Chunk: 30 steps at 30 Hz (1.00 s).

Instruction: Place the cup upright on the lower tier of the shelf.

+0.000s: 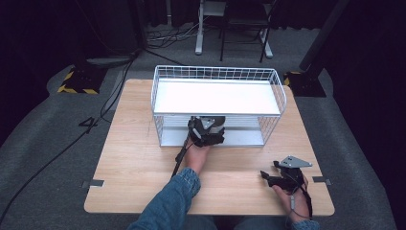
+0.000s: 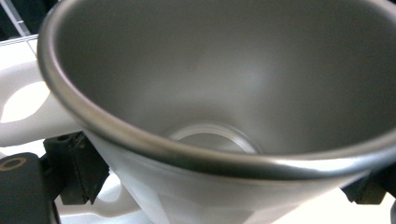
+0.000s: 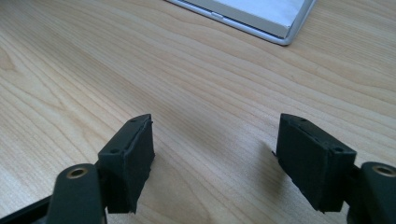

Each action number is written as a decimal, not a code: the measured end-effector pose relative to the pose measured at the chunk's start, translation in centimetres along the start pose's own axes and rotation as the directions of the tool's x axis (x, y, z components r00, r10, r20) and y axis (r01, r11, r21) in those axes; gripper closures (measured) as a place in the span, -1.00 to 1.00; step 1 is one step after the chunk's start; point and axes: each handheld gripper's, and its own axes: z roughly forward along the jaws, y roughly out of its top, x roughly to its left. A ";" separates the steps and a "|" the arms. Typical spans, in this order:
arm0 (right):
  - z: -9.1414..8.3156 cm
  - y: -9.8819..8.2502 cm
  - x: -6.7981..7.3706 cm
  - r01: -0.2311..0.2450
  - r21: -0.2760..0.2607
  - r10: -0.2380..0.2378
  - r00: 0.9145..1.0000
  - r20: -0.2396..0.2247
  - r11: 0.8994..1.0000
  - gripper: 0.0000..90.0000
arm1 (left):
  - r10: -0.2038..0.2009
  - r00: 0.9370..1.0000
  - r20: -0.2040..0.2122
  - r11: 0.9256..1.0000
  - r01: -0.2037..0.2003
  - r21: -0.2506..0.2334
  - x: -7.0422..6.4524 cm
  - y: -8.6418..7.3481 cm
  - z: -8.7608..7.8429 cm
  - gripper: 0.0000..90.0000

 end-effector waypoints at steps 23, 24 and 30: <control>0.0 0.0 0.0 0.006 -0.001 -0.006 1.000 0.000 1.000 -0.39 | -0.100 0.995 0.016 0.995 0.099 0.014 0.1 -0.1 0.5 -0.83; 0.0 0.0 0.0 0.006 -0.001 -0.006 1.000 0.000 1.000 -0.39 | -0.097 0.995 0.017 0.995 0.096 0.019 0.1 -0.1 0.5 -0.83; 0.0 0.0 0.0 0.008 -0.003 -0.008 1.000 0.000 1.000 -0.39 | -0.113 0.993 0.036 0.993 0.114 -0.011 0.0 -0.1 0.3 -1.00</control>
